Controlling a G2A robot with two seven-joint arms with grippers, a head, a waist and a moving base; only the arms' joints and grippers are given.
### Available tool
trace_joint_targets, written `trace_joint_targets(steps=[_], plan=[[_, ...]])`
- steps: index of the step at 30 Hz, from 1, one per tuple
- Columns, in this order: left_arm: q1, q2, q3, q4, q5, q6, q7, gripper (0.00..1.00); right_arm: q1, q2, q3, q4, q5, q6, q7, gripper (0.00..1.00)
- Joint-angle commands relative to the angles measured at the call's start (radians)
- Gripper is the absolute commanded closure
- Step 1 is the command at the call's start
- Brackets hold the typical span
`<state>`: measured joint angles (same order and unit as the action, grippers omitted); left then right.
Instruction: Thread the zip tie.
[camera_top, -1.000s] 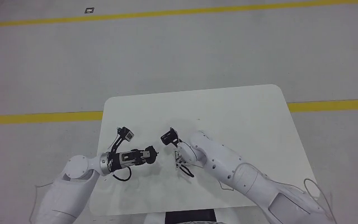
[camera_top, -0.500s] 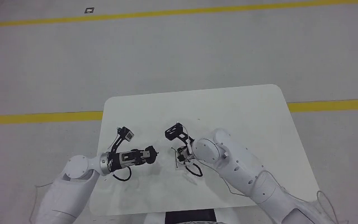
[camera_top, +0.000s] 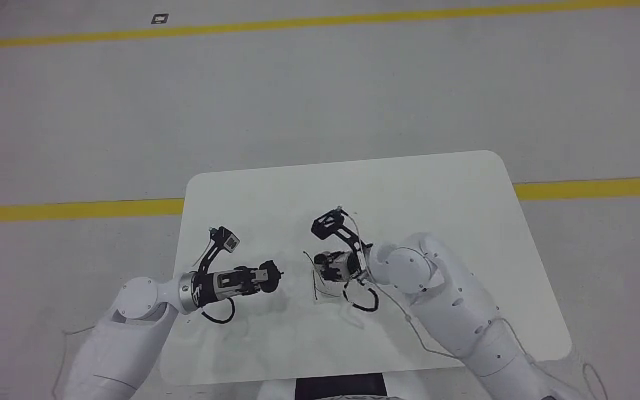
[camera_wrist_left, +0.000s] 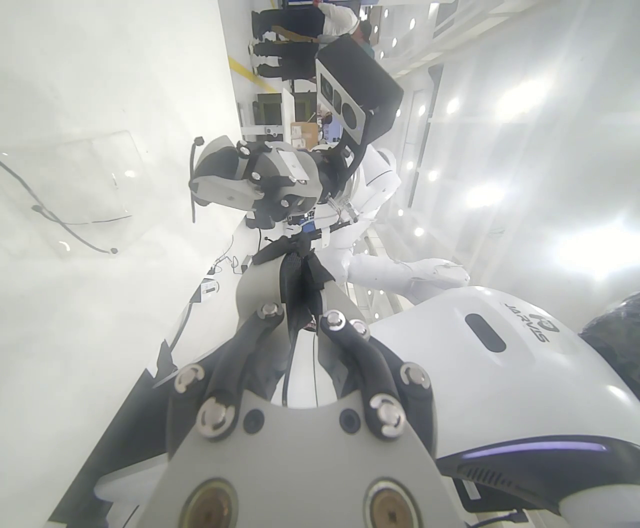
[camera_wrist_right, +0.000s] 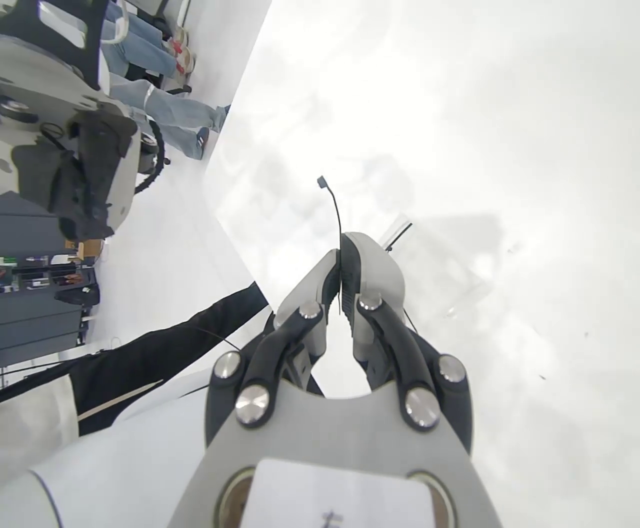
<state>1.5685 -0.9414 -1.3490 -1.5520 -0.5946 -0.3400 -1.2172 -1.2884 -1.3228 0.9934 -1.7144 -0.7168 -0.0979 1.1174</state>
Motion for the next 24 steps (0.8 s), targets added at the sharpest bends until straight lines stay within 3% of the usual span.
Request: trace_joint_targets(steps=[1,5,10,17,24], plan=[[0.0,0.0,0.0,0.0,0.0,0.0,0.0,1.0,0.0,0.0,0.0,0.0,0.0,0.0,0.0,1.0],[0.0,0.0,0.0,0.0,0.0,0.0,0.0,1.0,-0.021,-0.001,-0.001,0.007,0.03,0.009,-0.082,1.0],[0.0,0.0,0.0,0.0,0.0,0.0,0.0,1.0,-0.068,0.002,0.034,-0.045,0.075,0.023,-0.242,1.0],[0.0,0.0,0.0,0.0,0.0,0.0,0.0,1.0,-0.169,0.011,0.064,-0.104,0.131,-0.021,-0.416,1.0],[0.0,0.0,0.0,0.0,0.0,0.0,0.0,1.0,-0.182,0.013,0.062,-0.104,0.132,-0.031,-0.429,1.0]])
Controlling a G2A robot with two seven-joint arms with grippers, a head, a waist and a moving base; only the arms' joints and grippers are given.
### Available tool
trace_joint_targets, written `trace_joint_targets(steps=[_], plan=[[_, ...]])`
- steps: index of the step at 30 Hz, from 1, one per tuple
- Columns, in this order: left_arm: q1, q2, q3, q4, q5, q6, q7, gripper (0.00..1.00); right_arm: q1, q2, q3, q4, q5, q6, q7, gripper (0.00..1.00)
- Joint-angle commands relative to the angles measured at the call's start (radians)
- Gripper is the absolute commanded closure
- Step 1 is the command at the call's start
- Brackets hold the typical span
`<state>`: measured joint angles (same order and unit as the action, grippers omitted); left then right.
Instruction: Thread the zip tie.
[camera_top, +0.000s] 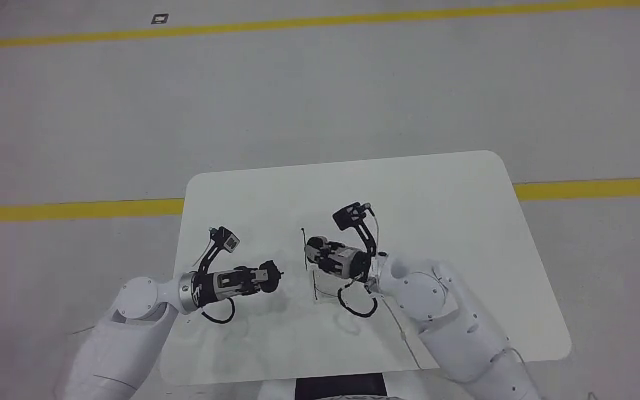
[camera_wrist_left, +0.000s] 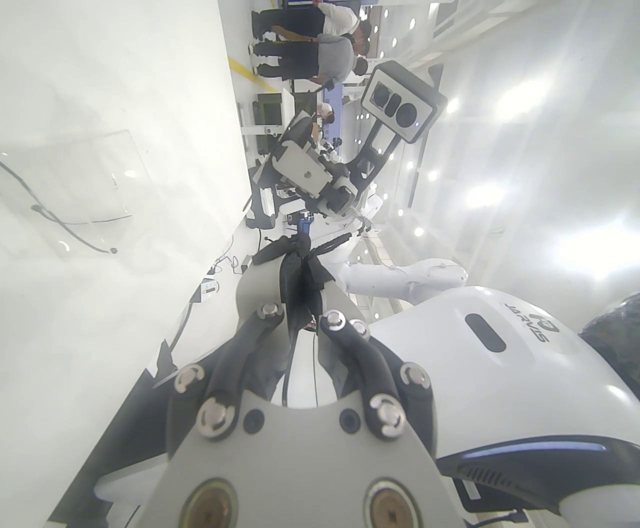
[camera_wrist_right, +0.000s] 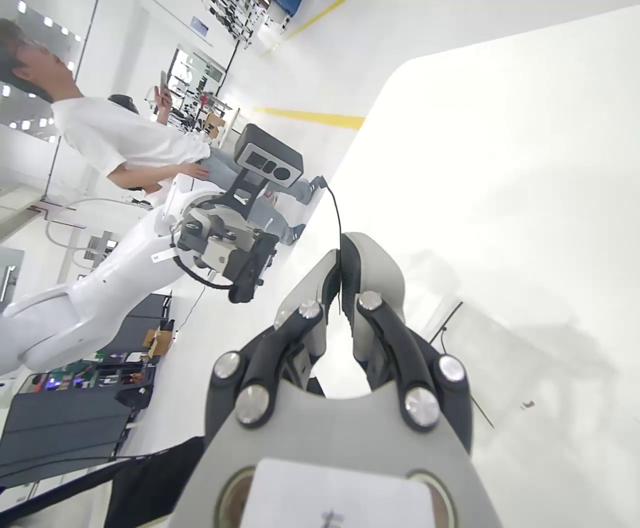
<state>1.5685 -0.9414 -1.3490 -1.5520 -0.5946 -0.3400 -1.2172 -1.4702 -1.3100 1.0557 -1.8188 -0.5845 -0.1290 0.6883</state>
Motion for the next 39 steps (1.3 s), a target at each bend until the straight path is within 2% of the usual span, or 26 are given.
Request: trace_joint_targets(steps=[1,5,9,11,16,22,26,34,39], plan=[[0.0,0.0,0.0,0.0,0.0,0.0,0.0,1.0,0.0,0.0,0.0,0.0,0.0,0.0,0.0,1.0],[0.0,0.0,0.001,0.001,0.0,0.003,0.01,1.0,0.0,0.0,0.0,0.0,0.0,0.0,0.0,1.0],[0.004,-0.009,0.017,0.01,0.002,0.0,0.157,1.0,-0.013,-0.002,-0.01,-0.001,-0.006,0.013,-0.087,1.0],[0.006,-0.013,0.024,0.012,0.008,0.0,0.21,1.0,-0.023,-0.004,-0.017,0.001,-0.016,0.018,-0.143,1.0],[0.013,-0.023,0.038,0.022,0.024,0.0,0.289,1.0,-0.043,-0.008,-0.05,0.007,-0.043,0.017,-0.254,1.0],[0.003,-0.039,0.075,0.058,-0.008,0.0,0.358,1.0,-0.053,-0.018,-0.104,0.014,-0.112,0.04,-0.404,1.0],[-0.006,-0.046,0.083,0.06,-0.011,0.0,0.386,1.0,-0.05,-0.022,-0.12,0.02,-0.115,0.047,-0.435,1.0],[-0.006,-0.046,0.084,0.06,-0.01,0.002,0.391,1.0,-0.05,-0.022,-0.12,0.02,-0.115,0.047,-0.435,1.0],[-0.006,-0.05,0.105,0.052,0.001,0.016,0.427,1.0,-0.049,-0.025,-0.131,0.023,-0.123,0.05,-0.476,1.0]])
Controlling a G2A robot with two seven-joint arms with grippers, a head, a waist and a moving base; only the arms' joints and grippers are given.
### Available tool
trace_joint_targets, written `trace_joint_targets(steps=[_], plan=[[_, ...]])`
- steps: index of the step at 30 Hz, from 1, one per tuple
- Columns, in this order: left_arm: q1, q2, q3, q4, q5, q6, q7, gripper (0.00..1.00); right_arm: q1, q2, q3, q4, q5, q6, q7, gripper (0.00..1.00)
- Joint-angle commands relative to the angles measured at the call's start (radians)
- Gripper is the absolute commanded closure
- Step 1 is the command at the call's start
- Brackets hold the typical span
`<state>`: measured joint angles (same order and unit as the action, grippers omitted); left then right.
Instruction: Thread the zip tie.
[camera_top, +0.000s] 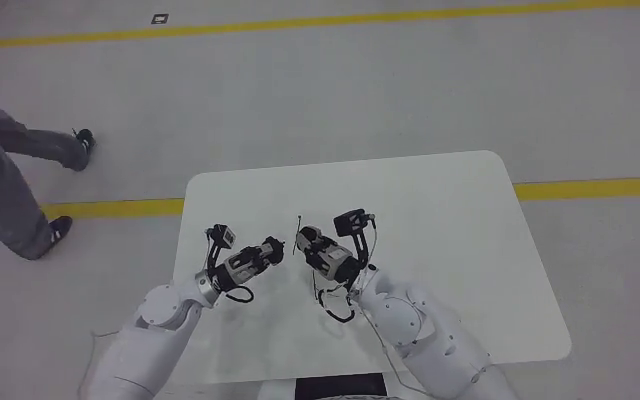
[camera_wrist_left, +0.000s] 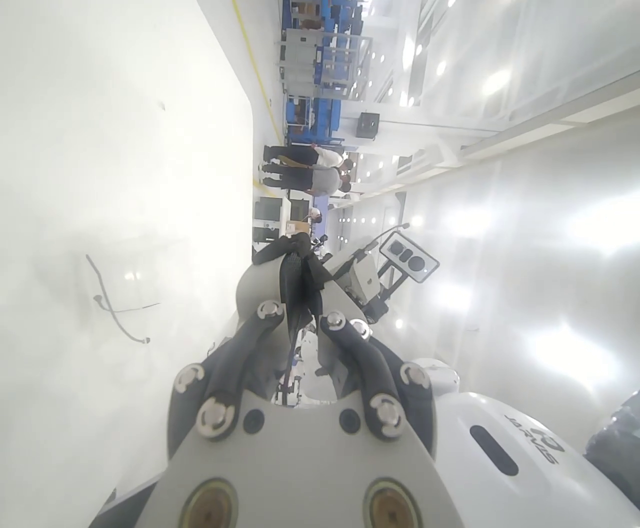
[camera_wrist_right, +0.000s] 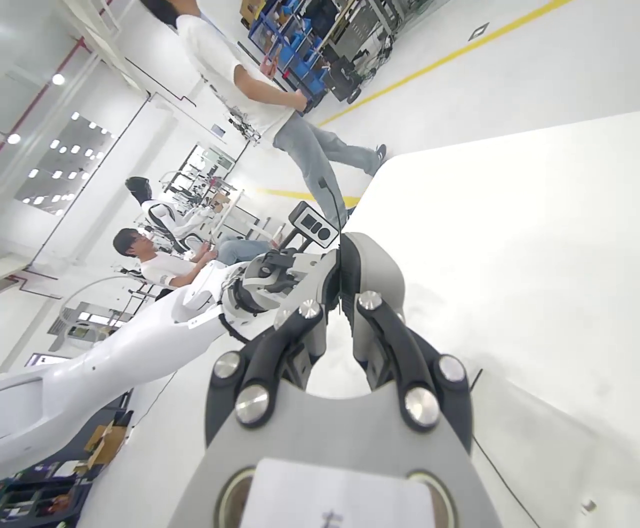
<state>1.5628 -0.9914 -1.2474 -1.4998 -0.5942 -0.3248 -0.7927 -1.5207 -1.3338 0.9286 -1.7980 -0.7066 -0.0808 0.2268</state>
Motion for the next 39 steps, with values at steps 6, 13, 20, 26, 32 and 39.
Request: trace_joint_targets(steps=[6,13,20,26,32,39], plan=[[-0.002,-0.002,0.014,0.001,0.025,0.0,0.015,1.0,0.021,-0.01,-0.026,0.026,-0.038,0.031,-0.08,1.0],[-0.002,-0.002,0.014,0.001,0.025,0.0,0.015,1.0,0.021,-0.01,-0.027,0.026,-0.039,0.03,-0.08,1.0],[-0.002,-0.002,0.014,0.001,0.025,0.0,0.015,1.0,0.042,-0.017,-0.051,0.045,-0.109,0.06,-0.121,1.0],[-0.002,-0.002,0.014,0.001,0.025,0.0,0.015,1.0,0.066,-0.028,-0.083,0.085,-0.127,0.076,-0.14,1.0],[-0.002,-0.002,0.014,0.001,0.025,0.0,0.015,1.0,0.081,-0.036,-0.095,0.11,-0.131,0.086,-0.145,1.0],[-0.002,-0.002,0.014,0.001,0.025,0.0,0.015,1.0,0.087,-0.041,-0.096,0.124,-0.135,0.092,-0.148,1.0]])
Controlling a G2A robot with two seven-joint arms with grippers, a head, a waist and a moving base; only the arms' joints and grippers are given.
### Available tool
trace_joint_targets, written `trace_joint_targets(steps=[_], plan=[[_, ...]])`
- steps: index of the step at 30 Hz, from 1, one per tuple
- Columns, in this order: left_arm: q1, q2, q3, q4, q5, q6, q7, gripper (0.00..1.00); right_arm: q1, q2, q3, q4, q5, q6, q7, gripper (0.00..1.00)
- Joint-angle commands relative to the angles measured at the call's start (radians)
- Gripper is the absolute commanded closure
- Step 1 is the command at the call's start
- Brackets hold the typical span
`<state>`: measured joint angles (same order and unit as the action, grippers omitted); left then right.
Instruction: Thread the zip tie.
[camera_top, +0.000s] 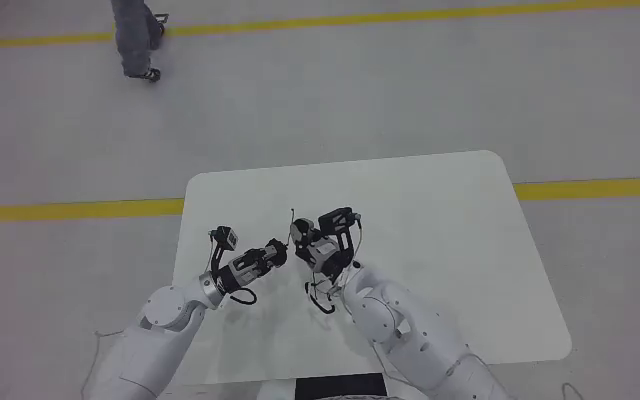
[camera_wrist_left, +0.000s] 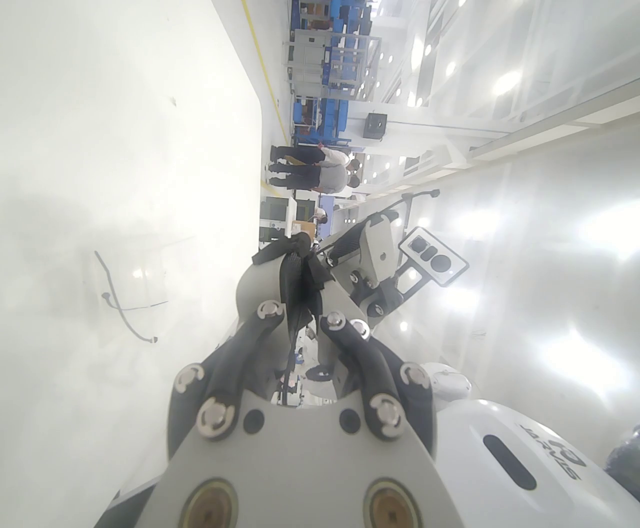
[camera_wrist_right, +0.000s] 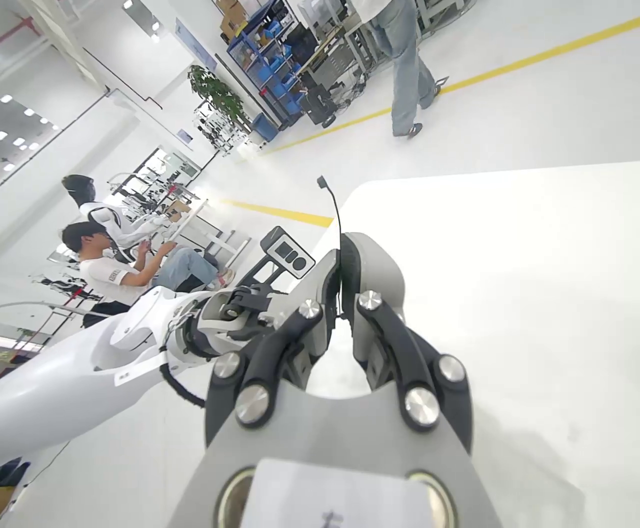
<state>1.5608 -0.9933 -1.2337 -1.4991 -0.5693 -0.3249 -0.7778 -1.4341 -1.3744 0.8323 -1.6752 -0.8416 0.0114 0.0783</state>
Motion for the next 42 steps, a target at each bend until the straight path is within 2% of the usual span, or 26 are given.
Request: trace_joint_targets(steps=[1,20,42], plan=[[0.0,0.0,0.0,0.0,0.0,0.0,0.0,1.0,0.001,-0.001,0.001,0.002,0.0,0.0,0.001,1.0],[0.0,0.0,0.0,0.0,0.0,0.0,0.0,1.0,0.007,-0.01,0.007,0.021,0.002,-0.005,0.014,1.0],[0.0,0.0,0.0,0.0,0.0,0.0,0.0,1.0,-0.013,-0.013,0.017,-0.002,-0.02,-0.011,0.009,1.0]])
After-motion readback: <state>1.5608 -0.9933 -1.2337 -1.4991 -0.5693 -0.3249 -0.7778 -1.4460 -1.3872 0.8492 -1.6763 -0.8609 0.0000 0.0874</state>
